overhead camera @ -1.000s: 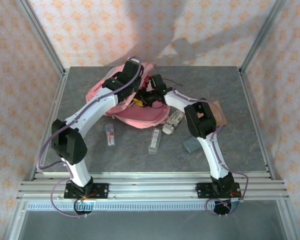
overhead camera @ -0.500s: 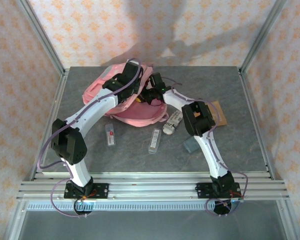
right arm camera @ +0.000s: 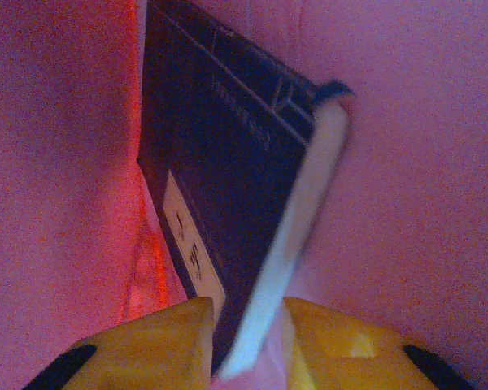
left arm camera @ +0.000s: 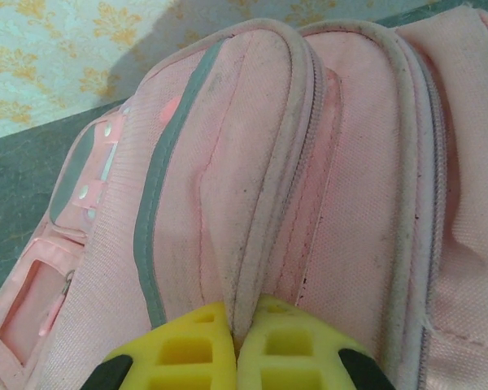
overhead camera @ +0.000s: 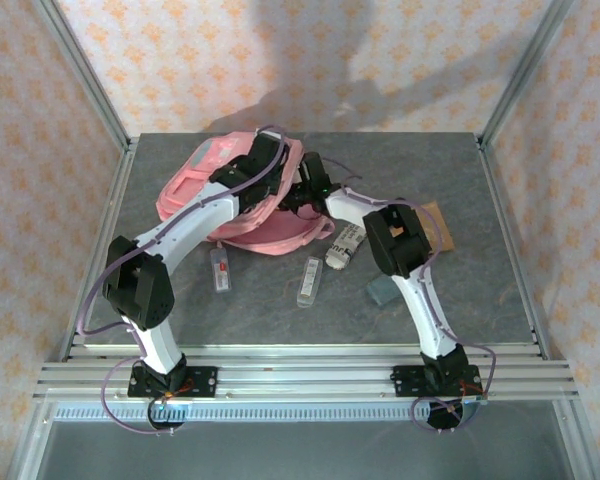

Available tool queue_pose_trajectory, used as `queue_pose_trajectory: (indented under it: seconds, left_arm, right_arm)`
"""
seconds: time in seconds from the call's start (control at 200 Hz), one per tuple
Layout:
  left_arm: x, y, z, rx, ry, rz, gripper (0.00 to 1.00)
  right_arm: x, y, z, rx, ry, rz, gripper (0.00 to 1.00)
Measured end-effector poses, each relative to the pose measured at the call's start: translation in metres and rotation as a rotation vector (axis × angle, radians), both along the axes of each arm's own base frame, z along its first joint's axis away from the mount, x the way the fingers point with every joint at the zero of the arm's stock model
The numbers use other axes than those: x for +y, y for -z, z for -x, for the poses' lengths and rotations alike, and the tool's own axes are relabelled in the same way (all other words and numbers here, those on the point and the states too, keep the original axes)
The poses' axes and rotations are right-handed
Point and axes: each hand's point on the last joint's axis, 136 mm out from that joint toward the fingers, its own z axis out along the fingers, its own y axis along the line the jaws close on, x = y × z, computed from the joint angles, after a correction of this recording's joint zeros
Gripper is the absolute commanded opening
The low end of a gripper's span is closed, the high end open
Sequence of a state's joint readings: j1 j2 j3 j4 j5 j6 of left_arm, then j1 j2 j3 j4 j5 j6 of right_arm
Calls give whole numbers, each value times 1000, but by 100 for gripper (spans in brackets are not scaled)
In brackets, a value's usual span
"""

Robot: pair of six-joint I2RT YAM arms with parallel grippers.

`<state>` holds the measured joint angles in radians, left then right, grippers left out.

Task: Pack the student bag
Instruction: Close the student bag at the top-center of the table.

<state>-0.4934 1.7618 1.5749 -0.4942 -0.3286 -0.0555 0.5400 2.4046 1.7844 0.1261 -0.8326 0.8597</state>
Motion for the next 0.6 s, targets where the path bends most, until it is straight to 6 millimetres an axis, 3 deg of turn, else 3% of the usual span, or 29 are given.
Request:
queue_pose_trajectory:
  seconds: [0.255, 0.45, 0.601]
  left_arm:
    - [1, 6, -4, -26, -29, -26, 0]
    - [-4, 38, -13, 13, -49, -35, 0]
    - [-5, 51, -14, 27, -67, -24, 0]
  right_arm:
    - [-89, -29, 33, -38, 83, 150, 35]
    - [-171, -66, 50, -104, 212, 246, 39]
    - [-242, -68, 63, -98, 355, 351, 41]
